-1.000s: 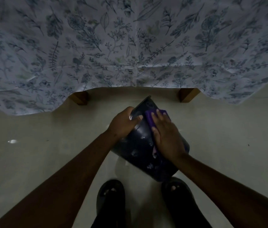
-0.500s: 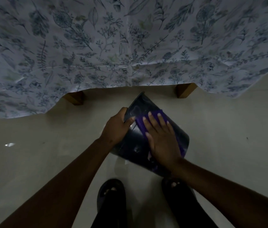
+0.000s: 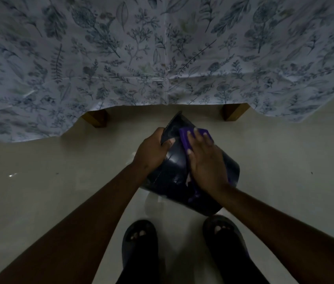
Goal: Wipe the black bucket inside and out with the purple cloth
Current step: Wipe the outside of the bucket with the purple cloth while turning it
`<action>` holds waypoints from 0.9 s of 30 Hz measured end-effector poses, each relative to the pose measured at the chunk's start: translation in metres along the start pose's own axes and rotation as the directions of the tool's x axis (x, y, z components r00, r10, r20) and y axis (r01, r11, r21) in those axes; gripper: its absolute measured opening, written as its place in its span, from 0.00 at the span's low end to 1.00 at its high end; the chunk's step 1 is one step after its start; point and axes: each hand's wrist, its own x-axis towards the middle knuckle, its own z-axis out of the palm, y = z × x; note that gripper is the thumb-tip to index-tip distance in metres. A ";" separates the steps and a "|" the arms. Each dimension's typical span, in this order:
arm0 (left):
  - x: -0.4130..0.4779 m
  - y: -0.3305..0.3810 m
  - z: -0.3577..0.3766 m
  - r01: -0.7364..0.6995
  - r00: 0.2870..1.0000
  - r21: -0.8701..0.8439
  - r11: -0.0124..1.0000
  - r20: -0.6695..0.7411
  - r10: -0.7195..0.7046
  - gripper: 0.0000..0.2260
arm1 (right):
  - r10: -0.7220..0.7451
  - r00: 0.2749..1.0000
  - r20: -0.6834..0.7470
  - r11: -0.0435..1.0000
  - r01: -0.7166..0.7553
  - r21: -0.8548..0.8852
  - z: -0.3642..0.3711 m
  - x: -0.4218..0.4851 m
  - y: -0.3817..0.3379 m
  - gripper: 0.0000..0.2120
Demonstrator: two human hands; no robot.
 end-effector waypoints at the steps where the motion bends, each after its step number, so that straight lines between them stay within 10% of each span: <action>1: 0.000 0.000 0.000 0.004 1.000 0.004 1.000 -0.009 -0.004 0.12 | 0.058 0.998 -0.017 0.997 -0.057 0.047 -0.002 0.007 0.003 0.25; 10: 0.008 0.011 0.004 0.072 0.997 0.039 0.997 -0.008 -0.072 0.13 | -0.098 0.994 0.051 0.990 0.103 -0.100 0.010 -0.056 0.004 0.25; 18: -0.006 0.007 0.002 0.092 0.995 -0.044 0.995 -0.037 -0.093 0.13 | 0.167 0.986 -0.004 0.970 -0.163 0.180 -0.007 0.024 0.018 0.23; 27: -0.006 0.005 0.004 0.068 0.996 -0.027 0.997 -0.051 -0.069 0.13 | -0.073 0.997 -0.037 0.995 0.070 -0.075 0.000 -0.011 -0.002 0.24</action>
